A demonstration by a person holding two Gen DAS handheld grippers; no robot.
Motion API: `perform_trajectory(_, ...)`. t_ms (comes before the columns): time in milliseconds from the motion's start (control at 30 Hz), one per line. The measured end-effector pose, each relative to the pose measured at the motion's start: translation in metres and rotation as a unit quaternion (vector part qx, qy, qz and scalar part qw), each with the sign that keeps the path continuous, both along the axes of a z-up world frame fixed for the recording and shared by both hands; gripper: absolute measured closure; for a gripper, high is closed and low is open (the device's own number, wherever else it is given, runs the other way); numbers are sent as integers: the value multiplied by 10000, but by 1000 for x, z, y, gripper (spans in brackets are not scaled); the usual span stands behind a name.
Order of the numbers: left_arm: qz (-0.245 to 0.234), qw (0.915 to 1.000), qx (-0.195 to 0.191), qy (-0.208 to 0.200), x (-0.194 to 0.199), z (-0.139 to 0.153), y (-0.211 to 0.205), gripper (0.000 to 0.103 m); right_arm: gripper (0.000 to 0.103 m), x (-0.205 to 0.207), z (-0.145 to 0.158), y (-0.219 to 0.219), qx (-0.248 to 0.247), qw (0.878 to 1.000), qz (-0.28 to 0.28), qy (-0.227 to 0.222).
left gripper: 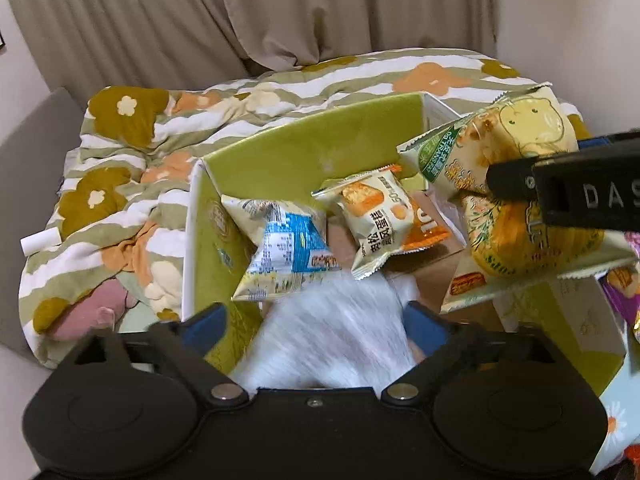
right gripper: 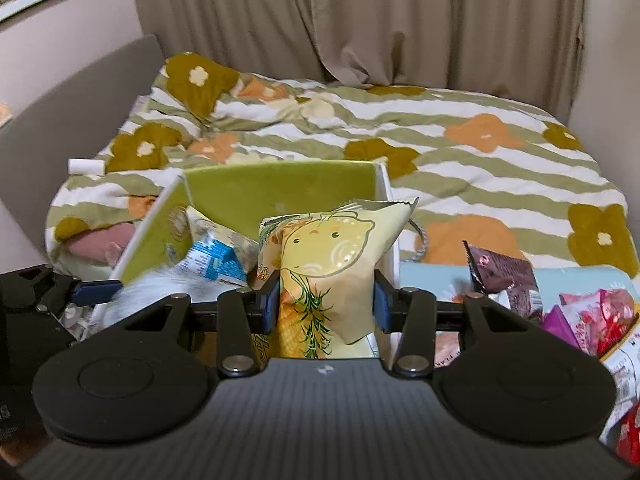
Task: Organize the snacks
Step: 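Carry both bags over the cardboard box and open both tools inside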
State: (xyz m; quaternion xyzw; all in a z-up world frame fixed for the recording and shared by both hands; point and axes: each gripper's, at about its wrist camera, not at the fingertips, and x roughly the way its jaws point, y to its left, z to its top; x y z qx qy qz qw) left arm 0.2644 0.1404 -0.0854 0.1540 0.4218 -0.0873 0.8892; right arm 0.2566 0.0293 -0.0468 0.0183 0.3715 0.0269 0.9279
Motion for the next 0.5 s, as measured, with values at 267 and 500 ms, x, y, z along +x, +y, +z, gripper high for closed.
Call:
perform_trajectory(267,130,9998,-122,92,-8,4,20,3,44,3,-6,6,-154,9997,67,163)
perform_trajectory(500,740,9969,-229,-130,-21,23,44,3,43,10,-5,14,224,9975,534,404)
